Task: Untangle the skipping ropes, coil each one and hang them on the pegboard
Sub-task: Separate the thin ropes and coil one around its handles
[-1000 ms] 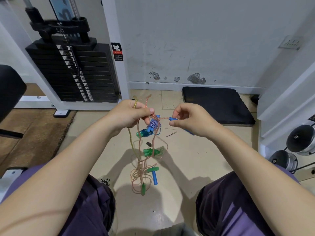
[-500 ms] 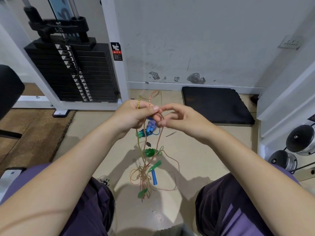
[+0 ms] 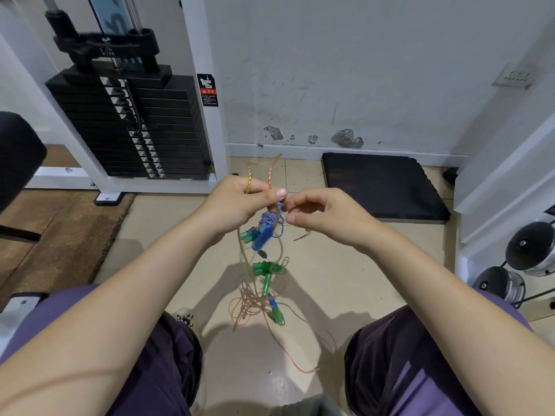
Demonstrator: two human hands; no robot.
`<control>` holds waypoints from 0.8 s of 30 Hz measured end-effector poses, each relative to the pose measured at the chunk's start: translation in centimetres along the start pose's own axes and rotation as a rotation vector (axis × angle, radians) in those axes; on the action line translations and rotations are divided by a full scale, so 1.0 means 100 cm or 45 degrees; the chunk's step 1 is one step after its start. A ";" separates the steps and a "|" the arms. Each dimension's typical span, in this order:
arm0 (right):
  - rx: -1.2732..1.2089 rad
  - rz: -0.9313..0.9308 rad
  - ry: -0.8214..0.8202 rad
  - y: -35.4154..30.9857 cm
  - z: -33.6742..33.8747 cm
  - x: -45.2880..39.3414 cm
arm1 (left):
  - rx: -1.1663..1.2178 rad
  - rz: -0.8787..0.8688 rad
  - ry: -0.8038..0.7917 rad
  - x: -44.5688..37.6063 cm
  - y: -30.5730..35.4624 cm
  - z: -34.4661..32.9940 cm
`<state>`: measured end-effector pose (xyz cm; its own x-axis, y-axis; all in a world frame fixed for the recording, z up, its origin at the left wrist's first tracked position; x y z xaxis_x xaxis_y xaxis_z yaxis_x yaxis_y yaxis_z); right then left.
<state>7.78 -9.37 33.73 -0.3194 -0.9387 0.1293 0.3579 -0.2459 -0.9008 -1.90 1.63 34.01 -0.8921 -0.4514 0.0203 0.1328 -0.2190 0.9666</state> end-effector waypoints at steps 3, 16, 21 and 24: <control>-0.036 0.014 -0.118 -0.001 -0.015 0.000 | 0.156 -0.005 -0.071 0.001 0.005 -0.006; -0.889 -0.113 -0.054 0.006 -0.003 -0.001 | -0.216 0.125 -0.441 0.010 -0.007 -0.038; -0.741 -0.109 -0.031 0.005 0.013 0.002 | -0.216 0.107 -0.255 0.002 -0.009 -0.016; -0.332 -0.172 -0.167 0.009 0.010 0.006 | -0.202 0.086 -0.315 0.003 -0.010 -0.014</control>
<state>8.73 -10.43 33.43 -0.2267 -0.9291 0.2920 0.0780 -0.3162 -0.9455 -1.72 0.51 32.73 -0.9546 -0.2490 0.1638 0.2439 -0.3366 0.9095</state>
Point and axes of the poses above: each hand's wrist, its own x-axis away from the middle knuckle, its own z-axis out of the back of the hand, y = z × x, the point moved 9 cm from there along -x, towards the middle knuckle, and after that the axes turned 5 degrees about -y, right-handed, at the moved point
